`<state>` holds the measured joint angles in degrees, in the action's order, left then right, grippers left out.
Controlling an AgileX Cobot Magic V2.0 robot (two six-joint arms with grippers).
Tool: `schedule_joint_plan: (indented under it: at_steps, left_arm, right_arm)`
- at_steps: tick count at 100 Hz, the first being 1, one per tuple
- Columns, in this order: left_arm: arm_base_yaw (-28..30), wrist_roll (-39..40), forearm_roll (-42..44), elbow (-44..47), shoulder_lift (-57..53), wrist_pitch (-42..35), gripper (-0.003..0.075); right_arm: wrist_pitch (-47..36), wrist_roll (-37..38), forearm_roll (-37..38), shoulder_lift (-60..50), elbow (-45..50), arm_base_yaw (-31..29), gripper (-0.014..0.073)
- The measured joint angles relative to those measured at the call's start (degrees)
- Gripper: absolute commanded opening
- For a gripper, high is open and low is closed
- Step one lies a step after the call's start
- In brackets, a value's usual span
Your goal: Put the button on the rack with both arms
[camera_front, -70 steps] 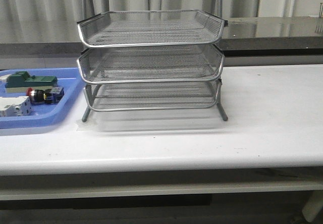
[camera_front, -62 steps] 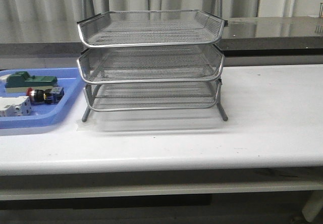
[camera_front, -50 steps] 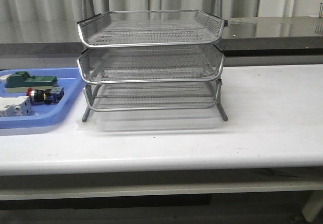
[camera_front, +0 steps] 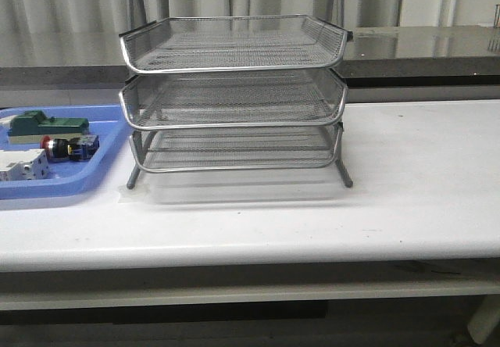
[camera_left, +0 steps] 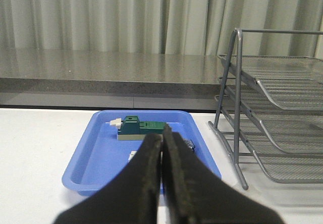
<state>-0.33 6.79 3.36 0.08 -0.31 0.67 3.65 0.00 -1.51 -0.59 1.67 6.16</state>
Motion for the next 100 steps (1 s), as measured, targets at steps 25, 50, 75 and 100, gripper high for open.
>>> schedule_joint_plan:
  at_steps: [25,50,75,100]
  left_arm:
    - [0.0,0.0,0.0,0.0,0.0,0.0,0.0004]
    - [0.0,0.0,0.0,0.0,0.0,0.0,0.0004]
    - [0.0,0.0,0.0,0.0,0.0,0.0,0.0004]
    - [0.0,0.0,0.0,0.0,0.0,0.0,0.0004]
  right_arm:
    - [-4.1,0.0,0.0,0.0,0.0,0.0,-0.0066]
    - [-0.4,0.0,-3.2,0.0,-4.6,0.0,-0.0066]
    - [13.1,0.0,-4.4,6.1,-18.0,0.0,-0.0066]
    - [28.0,0.0,-5.9,19.6,-32.4,0.0,-0.0066]
